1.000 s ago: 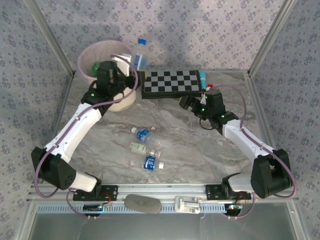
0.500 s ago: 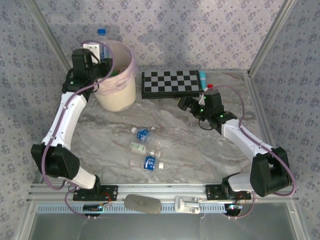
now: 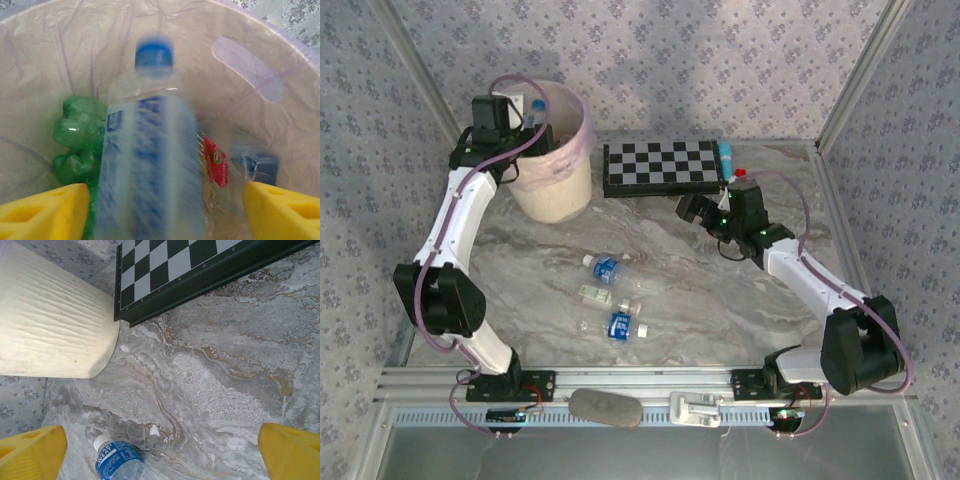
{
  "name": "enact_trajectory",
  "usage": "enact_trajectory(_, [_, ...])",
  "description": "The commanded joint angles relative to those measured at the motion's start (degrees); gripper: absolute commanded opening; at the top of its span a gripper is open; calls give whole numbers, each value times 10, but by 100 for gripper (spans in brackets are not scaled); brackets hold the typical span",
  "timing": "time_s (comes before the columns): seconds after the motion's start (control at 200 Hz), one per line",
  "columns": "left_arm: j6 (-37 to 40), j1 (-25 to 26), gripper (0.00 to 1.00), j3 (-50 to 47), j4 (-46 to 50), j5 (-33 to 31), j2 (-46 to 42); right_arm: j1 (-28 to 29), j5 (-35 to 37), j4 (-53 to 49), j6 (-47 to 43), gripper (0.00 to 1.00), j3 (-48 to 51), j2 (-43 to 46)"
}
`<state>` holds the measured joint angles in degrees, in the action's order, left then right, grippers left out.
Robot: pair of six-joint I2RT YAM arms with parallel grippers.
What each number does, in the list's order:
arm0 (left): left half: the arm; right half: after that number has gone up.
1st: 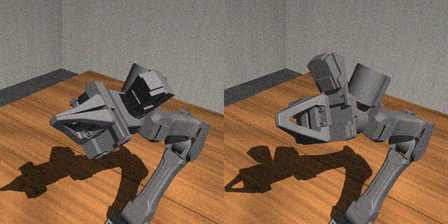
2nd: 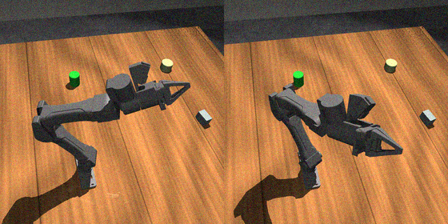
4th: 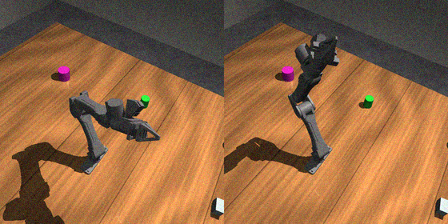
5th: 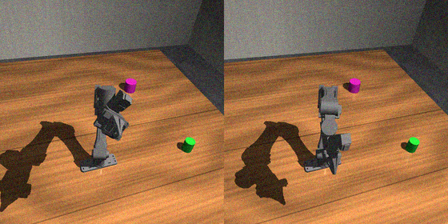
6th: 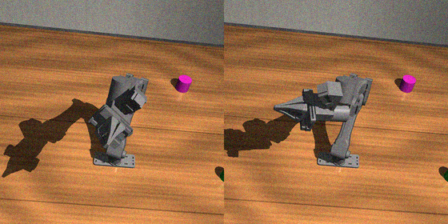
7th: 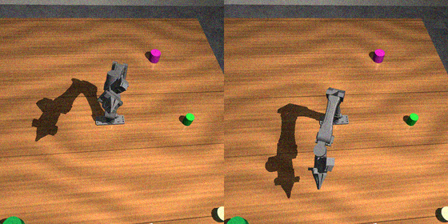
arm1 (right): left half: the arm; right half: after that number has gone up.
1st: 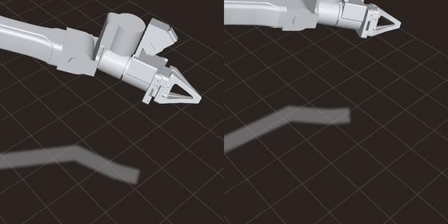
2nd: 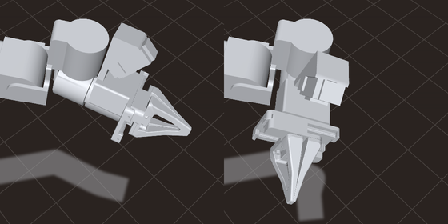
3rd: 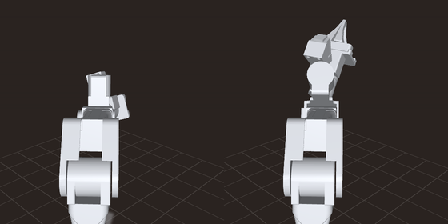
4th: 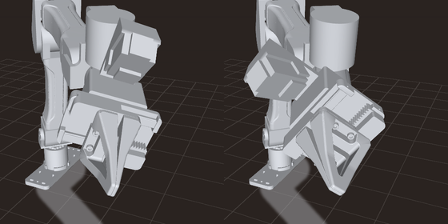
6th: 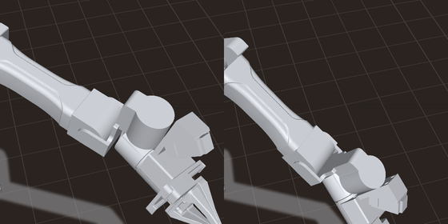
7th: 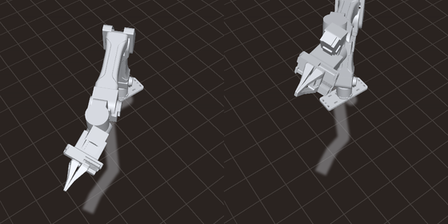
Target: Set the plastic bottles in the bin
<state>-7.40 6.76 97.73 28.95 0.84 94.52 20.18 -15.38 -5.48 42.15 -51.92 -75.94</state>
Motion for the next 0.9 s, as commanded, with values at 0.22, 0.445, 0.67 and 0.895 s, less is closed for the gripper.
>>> enact_trajectory(0.22, [-33,29,94,-35,-60,30,-82,34,-41,18,-57,100,-28,-24])
enact_trajectory(0.445, [-66,87,95,-143,-166,30,-175,115,-65,-9,-185,100,-83,-95])
enact_trajectory(0.67, [-161,91,96,-285,-253,41,-262,201,-58,-95,-309,100,-155,-171])
enact_trajectory(0.895, [-191,91,97,-388,-241,23,-333,268,-54,-178,-406,100,-207,-230])
